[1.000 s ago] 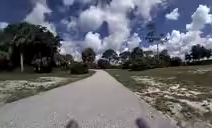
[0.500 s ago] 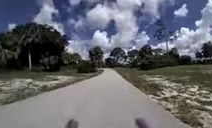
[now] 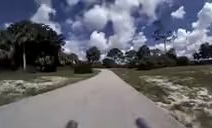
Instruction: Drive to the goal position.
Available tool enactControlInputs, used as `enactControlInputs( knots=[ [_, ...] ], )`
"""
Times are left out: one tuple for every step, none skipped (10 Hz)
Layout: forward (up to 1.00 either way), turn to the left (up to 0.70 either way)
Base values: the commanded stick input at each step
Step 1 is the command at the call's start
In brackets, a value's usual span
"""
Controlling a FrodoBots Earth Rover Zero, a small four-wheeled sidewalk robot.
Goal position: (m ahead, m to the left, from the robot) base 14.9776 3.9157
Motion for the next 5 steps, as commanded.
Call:
enactControlInputs(
  knots=[
    [0.85, 0.0],
    [0.85, 0.0],
    [0.85, 0.0],
    [0.85, 0.0],
    [0.85, 0.18]
  ],
)
